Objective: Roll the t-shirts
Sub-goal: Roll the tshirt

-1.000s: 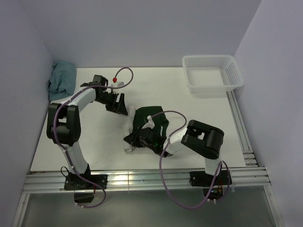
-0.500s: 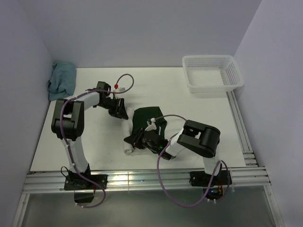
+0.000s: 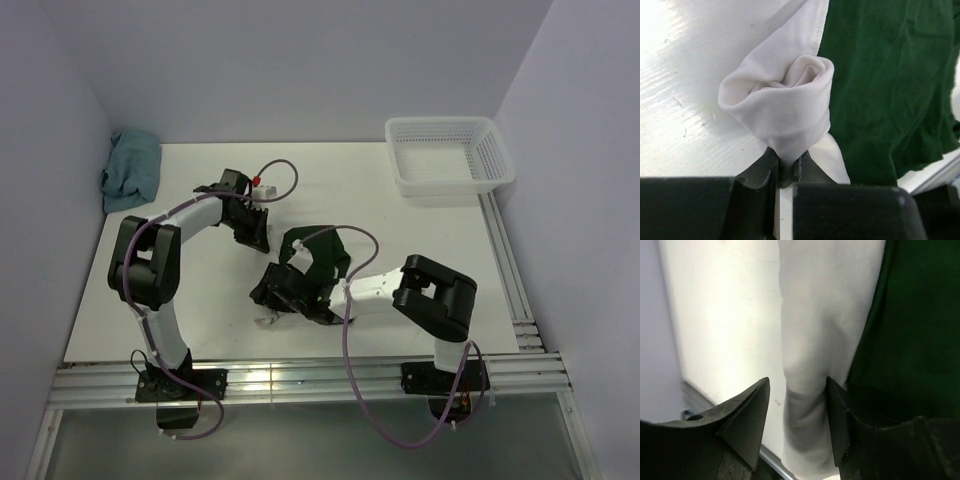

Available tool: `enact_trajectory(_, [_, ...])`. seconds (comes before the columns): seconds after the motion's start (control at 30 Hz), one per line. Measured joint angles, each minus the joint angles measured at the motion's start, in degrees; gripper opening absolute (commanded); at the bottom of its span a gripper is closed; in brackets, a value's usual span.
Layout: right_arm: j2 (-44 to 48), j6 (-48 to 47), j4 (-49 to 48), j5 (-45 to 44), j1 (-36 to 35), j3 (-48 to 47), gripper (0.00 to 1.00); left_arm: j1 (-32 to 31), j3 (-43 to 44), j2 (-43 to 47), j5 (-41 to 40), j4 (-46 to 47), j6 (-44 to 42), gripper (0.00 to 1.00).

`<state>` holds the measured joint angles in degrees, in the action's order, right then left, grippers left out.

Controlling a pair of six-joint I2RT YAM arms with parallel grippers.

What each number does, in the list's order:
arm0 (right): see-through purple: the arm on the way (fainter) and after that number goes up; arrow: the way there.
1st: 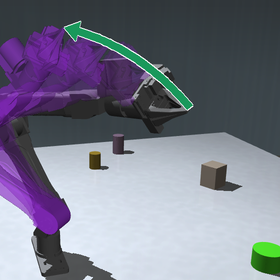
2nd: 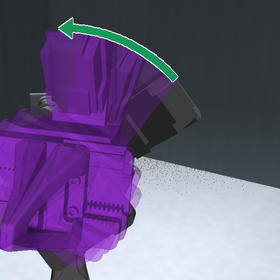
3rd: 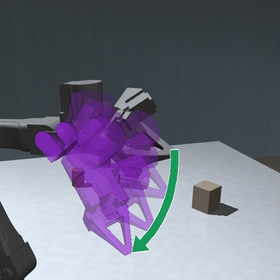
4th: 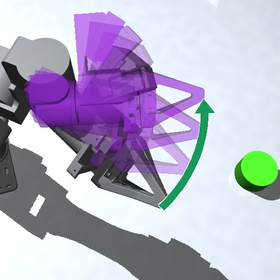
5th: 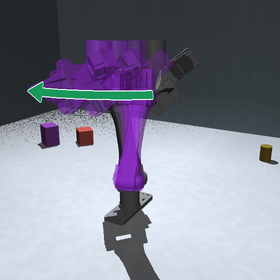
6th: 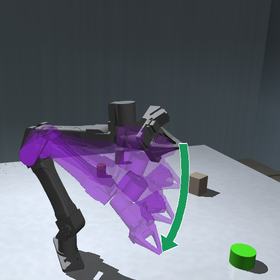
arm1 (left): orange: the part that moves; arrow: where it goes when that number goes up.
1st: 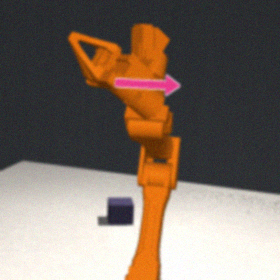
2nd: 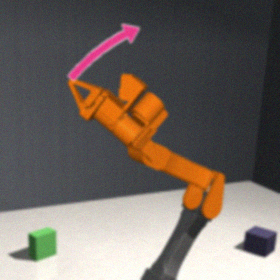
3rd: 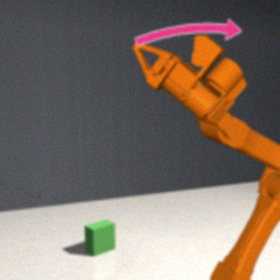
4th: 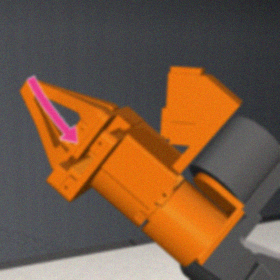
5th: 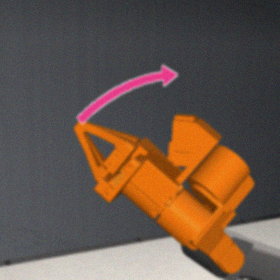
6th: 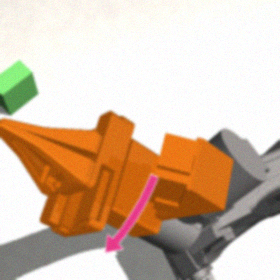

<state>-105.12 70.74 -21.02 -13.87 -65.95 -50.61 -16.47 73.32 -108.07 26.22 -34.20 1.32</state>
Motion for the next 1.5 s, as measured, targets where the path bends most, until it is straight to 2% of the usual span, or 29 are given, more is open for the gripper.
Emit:
enact_trajectory(0.23, [-0.85,-2.78,34.64,-9.27,-3.48,-20.13,0.57,-2.29,1.64,0.24,-6.67,-2.32,0.04,0.0])
enact_trajectory(0.33, [-1.62,-2.95,45.42,-13.57,-5.16,-27.61,0.57,-2.82,2.45,0.22,-8.55,-3.39,0.07,0.0])
enact_trajectory(0.47, [-1.88,-3.67,53.05,-18.05,-6.86,-32.59,0.57,-3.72,3.21,0.09,-10.36,-4.39,0.07,0.0])
enact_trajectory(0.6, [-3.89,-5.64,56.39,-20.94,-7.41,-35.36,0.57,-4.61,4.42,-0.66,-11.8,-5.46,0.11,0.0])
enact_trajectory(0.9, [-11.76,-10.25,56.54,-24.35,-7.1,-40.33,0.56,-5.86,6.45,-1.88,-13.81,-7.5,1.05,0.0])
enact_trajectory(1.5, [-16.06,-11.69,56.74,-25.38,-7.02,-43.47,0.54,-7.43,8.72,-3.32,-16.15,-9.57,1.29,0.0])
